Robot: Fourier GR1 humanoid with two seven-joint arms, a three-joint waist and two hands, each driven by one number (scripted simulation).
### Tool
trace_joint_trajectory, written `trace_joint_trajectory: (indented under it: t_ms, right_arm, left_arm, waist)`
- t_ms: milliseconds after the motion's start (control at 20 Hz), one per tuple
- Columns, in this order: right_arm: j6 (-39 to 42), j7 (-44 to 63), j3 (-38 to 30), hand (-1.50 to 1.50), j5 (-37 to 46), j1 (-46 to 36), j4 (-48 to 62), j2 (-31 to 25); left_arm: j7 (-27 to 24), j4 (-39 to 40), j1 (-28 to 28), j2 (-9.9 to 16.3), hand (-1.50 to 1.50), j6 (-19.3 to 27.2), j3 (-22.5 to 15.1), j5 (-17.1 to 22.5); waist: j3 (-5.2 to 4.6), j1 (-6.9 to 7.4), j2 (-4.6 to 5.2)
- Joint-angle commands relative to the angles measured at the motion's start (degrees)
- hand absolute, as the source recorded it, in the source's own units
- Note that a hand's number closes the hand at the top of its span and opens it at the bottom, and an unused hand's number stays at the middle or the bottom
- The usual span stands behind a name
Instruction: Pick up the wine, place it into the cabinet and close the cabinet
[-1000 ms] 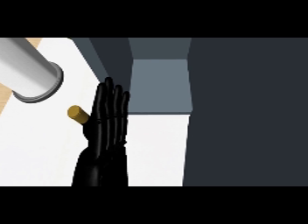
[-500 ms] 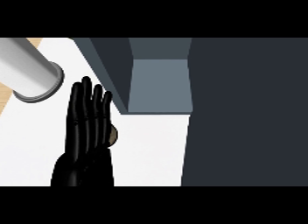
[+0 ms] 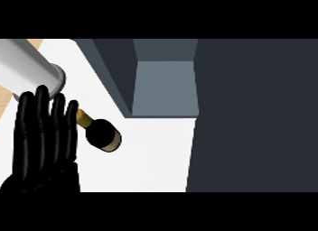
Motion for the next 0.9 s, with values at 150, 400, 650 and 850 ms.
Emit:
trace_joint_trajectory:
  t_ms: [150,400,650,850]
  right_arm:
    - [0.4,5.8,-2.4,-1.50,-4.0,1.2,-9.2,-1.6]
    - [-3.1,8.4,1.4,-1.50,0.8,-5.6,-5.0,0.8]
    - [-2.2,7.3,0.3,-1.50,0.1,-3.6,-6.5,0.3]
    - [-2.2,10.2,-1.1,-1.50,-1.7,-5.0,-7.9,-0.5]
  left_arm:
    - [-2.9,-1.4,4.4,2.3,-1.50,-2.3,5.6,5.5]
    - [-9.7,-2.1,10.3,5.0,-1.50,-4.3,11.1,16.2]
    - [-15.6,0.5,12.7,5.5,-1.50,-7.9,17.8,27.5]
    - [-18.9,3.9,15.6,3.2,-1.50,-9.2,15.7,27.5]
  waist:
    - [-0.01,-0.20,0.02]
    - [-0.06,0.13,0.09]
    - [-0.09,-0.06,0.11]
    - [-0.04,0.00,0.05]
